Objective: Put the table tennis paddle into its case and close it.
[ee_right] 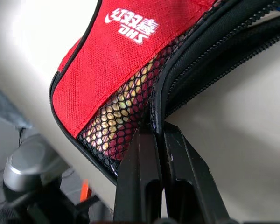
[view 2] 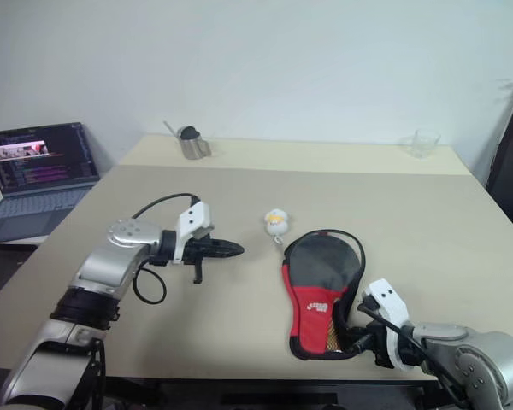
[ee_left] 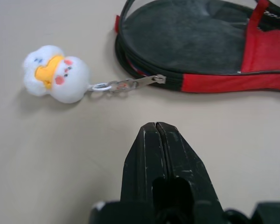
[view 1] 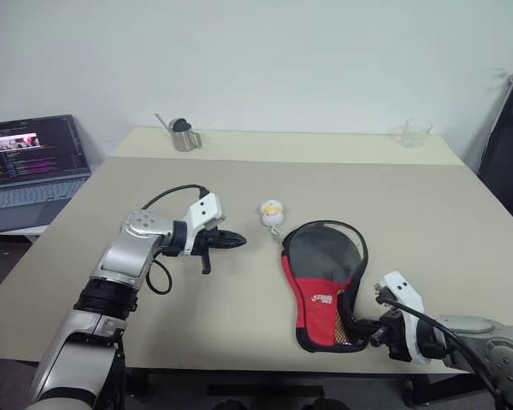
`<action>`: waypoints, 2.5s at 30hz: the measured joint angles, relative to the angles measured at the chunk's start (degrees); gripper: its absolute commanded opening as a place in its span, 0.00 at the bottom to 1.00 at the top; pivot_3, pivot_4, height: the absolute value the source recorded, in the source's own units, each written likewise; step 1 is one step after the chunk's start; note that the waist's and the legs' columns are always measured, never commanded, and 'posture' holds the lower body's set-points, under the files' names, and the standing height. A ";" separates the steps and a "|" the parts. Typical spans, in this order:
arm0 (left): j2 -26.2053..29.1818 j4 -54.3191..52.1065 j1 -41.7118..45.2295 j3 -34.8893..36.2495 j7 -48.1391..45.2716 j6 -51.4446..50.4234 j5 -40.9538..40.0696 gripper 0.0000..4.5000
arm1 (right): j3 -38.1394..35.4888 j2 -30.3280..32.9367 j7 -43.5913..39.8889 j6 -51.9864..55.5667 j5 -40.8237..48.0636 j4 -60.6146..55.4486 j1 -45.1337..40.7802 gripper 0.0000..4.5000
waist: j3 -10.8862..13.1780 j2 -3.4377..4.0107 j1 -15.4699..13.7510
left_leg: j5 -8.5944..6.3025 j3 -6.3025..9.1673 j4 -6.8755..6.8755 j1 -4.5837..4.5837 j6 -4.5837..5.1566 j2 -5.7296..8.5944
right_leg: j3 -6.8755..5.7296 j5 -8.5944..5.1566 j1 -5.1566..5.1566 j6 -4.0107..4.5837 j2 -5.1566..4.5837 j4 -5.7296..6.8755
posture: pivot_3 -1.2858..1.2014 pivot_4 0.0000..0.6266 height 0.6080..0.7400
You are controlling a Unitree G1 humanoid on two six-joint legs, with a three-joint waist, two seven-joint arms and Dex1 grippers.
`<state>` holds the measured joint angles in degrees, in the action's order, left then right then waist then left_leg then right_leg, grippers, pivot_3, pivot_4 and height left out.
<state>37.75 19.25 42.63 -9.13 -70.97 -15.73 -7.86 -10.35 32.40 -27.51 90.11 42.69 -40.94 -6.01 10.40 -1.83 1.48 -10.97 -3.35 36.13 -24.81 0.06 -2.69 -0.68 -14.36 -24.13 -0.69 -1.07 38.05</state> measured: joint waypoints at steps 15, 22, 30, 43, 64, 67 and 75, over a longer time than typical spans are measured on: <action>-0.43 0.82 0.25 -0.03 -0.65 0.19 0.33 0.00 | 1.49 1.62 -1.23 -2.15 1.43 -0.81 0.94 0.31 | -0.05 -0.08 0.08 | 0.00 0.00 0.07 0.03 0.00 -0.02 | 0.02 0.00 0.00 0.00 0.01 0.07 | 0.52 0.24 1.00; -0.64 0.92 0.27 -0.03 -0.14 0.21 0.47 0.00 | 1.03 5.08 -4.30 -3.04 3.59 -1.04 0.97 0.75 | -0.05 -0.08 0.03 | 0.00 -0.02 0.14 0.02 0.00 0.00 | 0.03 0.01 0.02 -0.01 0.00 0.08 | 0.52 0.24 1.00; -5.16 14.25 7.40 0.52 13.73 3.35 5.55 0.00 | -3.47 22.97 -11.74 -14.66 -0.13 5.15 4.17 0.75 | -0.05 -0.15 -0.86 | 0.00 0.05 0.56 -0.02 0.01 0.04 | -0.04 0.15 0.12 -0.07 0.05 0.10 | 0.52 0.24 1.00; -11.75 23.52 13.10 2.35 21.42 4.01 6.75 0.00 | 4.94 -2.80 3.78 -37.39 -12.44 14.05 -13.43 0.95 | -0.07 -0.19 -0.30 | -0.01 -0.08 0.70 -0.13 0.02 -0.01 | 0.07 0.38 0.04 -0.13 0.13 0.08 | 0.52 0.24 1.00; -21.26 33.24 20.27 5.10 31.65 -3.93 5.50 0.67 | 21.49 -19.00 6.59 -53.87 -28.20 34.84 -17.15 1.00 | -0.07 -0.19 0.05 | 0.00 -0.11 0.81 -0.10 0.02 0.01 | 0.01 0.42 0.04 -0.19 0.12 0.18 | 0.52 0.24 1.00; -22.73 34.64 20.54 5.08 32.57 -4.66 5.49 0.92 | 21.49 -19.95 6.32 -54.76 -28.43 36.72 -16.71 1.00 | -0.07 -0.19 0.06 | 0.00 -0.13 0.81 -0.11 0.02 0.01 | 0.02 0.43 0.04 -0.19 0.11 0.18 | 0.52 0.24 1.00; -25.66 38.24 21.33 5.07 35.33 -5.23 5.88 0.99 | 21.12 -20.47 6.10 -57.65 -29.32 38.77 -16.26 1.00 | -0.07 -0.19 0.07 | 0.00 -0.12 0.82 -0.09 0.02 0.02 | 0.03 0.42 0.04 -0.19 0.12 0.21 | 0.52 0.24 1.00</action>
<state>12.09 57.49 63.95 -4.06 -35.64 -20.95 -1.98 10.77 11.93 -21.41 32.46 13.37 -2.17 -22.28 10.33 -2.02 1.54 -10.97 -3.47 36.94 -24.90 0.08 -2.67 -0.65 -13.93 -24.09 -0.88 -0.96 38.27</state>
